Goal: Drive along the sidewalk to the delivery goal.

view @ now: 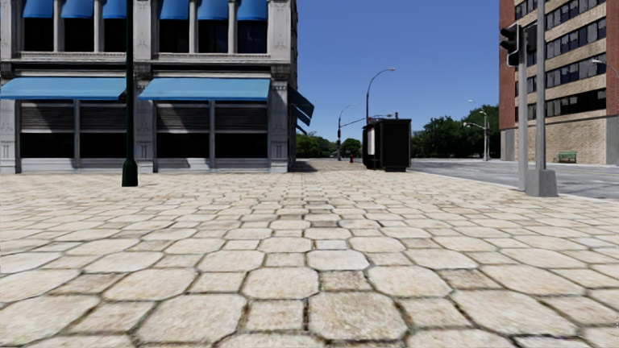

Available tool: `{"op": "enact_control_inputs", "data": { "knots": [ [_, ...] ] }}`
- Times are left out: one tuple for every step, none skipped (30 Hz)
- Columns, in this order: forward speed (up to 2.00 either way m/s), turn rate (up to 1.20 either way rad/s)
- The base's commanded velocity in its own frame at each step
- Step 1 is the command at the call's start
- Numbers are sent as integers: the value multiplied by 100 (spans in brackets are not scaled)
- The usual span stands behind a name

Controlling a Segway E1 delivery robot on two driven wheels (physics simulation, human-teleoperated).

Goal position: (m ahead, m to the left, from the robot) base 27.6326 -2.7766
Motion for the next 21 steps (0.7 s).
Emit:
{"op": "enact_control_inputs", "data": {
  "knots": [
    [200, 0],
    [200, 0],
    [200, 0],
    [200, 0],
    [200, 0],
    [200, 0],
    [200, 0],
    [200, 0],
    [200, 0],
    [200, 0],
    [200, 0],
    [200, 0],
    [200, 0],
    [200, 0],
    [200, 0],
    [200, 0],
    [200, 0],
    [200, 0],
    [200, 0],
    [200, 0],
    [200, 0]
  ]
}}
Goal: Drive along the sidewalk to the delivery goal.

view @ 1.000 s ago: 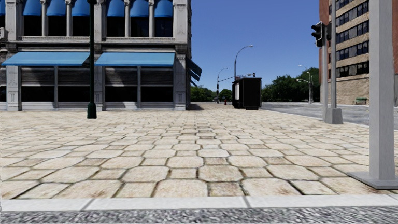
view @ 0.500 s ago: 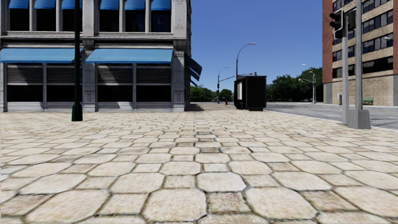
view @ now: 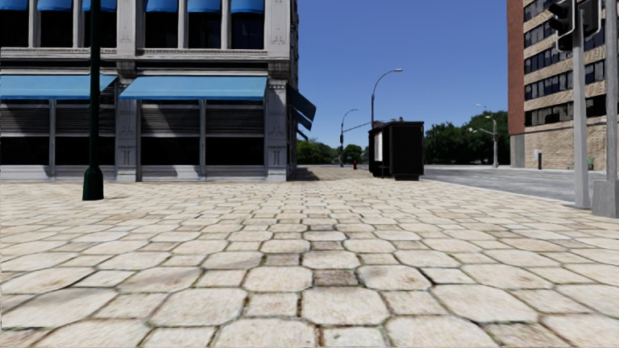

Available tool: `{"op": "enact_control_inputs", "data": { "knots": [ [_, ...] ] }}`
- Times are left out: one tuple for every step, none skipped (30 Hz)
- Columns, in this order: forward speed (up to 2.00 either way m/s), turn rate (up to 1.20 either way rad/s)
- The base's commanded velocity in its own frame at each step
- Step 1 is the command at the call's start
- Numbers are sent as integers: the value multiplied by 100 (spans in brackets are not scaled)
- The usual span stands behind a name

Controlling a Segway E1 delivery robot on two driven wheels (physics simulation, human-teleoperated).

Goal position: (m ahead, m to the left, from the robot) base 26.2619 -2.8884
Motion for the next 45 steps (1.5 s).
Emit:
{"op": "enact_control_inputs", "data": {
  "knots": [
    [200, 0],
    [200, 0],
    [200, 0],
    [200, 0],
    [200, 0],
    [200, 0],
    [200, 0],
    [200, 0],
    [200, 0],
    [200, 0],
    [200, 0],
    [200, 0],
    [200, 0],
    [200, 0],
    [200, 0],
    [200, 0],
    [200, 0],
    [200, 0],
    [200, 0],
    [200, 0],
    [200, 0],
    [200, 0],
    [200, 0],
    [200, -1],
    [200, -1],
    [200, -42],
    [200, -55],
    [200, -59],
    [200, -61],
    [200, -68],
    [200, -78],
    [200, -83],
    [200, -84],
    [200, -84],
    [200, -84],
    [200, -84],
    [200, -80],
    [200, -59],
    [200, -41],
    [200, -41],
    [200, -27],
    [200, -16],
    [200, -12],
    [200, -12],
    [200, -11]
  ]
}}
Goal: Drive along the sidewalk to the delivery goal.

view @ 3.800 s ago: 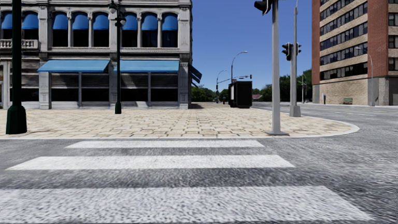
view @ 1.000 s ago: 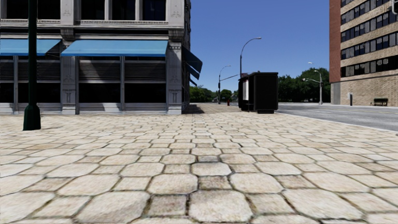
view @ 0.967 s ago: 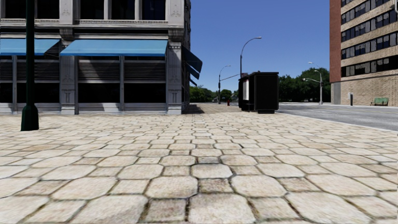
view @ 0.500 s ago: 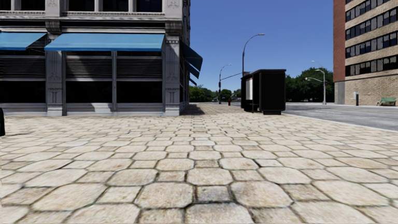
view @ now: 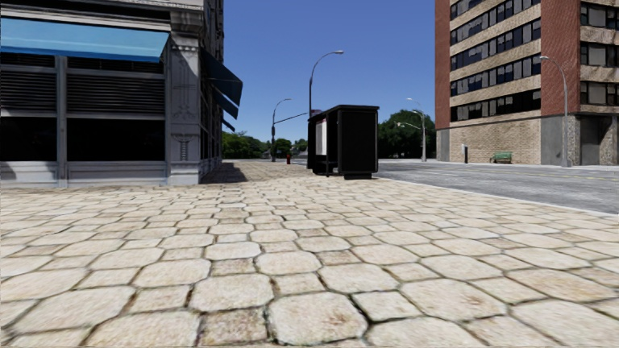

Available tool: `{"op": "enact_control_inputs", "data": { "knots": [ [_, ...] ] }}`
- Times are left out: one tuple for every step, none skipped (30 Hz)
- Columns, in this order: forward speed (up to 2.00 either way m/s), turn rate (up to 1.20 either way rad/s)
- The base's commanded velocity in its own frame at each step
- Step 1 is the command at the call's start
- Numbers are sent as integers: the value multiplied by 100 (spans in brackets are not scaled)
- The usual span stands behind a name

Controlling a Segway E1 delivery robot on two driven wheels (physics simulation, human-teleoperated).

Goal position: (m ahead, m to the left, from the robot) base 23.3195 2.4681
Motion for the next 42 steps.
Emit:
{"op": "enact_control_inputs", "data": {
  "knots": [
    [200, -11],
    [200, -9],
    [200, 0],
    [200, 0],
    [200, 0],
    [200, 0],
    [200, 0],
    [200, 0],
    [200, 0],
    [200, 0],
    [200, 0],
    [200, 0],
    [200, 0],
    [200, 0],
    [200, 0],
    [200, 0],
    [200, 0],
    [200, 0],
    [200, 0],
    [200, 0],
    [200, 0],
    [200, 0],
    [200, 0],
    [200, 0],
    [200, 0],
    [200, 0],
    [200, 0],
    [200, 0],
    [200, 0],
    [200, 0],
    [200, 0],
    [200, 0],
    [200, 0],
    [200, 0],
    [200, 0],
    [200, 0],
    [200, 0],
    [200, 0],
    [200, 0],
    [200, 0],
    [200, 0],
    [200, 0]
  ]
}}
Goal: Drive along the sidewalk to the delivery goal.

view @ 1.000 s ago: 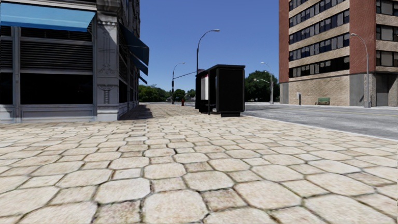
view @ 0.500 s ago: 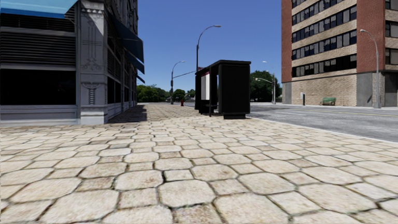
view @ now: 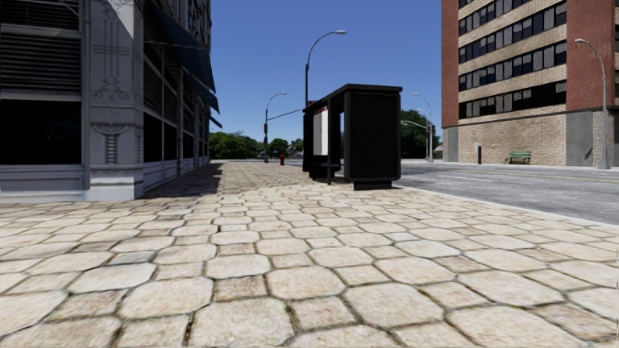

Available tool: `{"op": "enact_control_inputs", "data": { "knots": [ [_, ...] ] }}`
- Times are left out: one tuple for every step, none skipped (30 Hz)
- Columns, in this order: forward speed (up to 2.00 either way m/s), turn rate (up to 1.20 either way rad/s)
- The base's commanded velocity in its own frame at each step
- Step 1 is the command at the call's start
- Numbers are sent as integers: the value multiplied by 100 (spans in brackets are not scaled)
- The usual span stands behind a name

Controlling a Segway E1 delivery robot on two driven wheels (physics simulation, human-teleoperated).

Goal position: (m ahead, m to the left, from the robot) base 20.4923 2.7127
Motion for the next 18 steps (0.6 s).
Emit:
{"op": "enact_control_inputs", "data": {
  "knots": [
    [200, 0],
    [200, 0],
    [200, 0],
    [200, 0],
    [200, 0],
    [200, 1],
    [200, 49],
    [200, 49],
    [200, 62],
    [200, 76],
    [200, 79],
    [200, 70],
    [200, 70],
    [200, 0],
    [200, 0],
    [200, 0],
    [200, 0],
    [200, 0]
  ]
}}
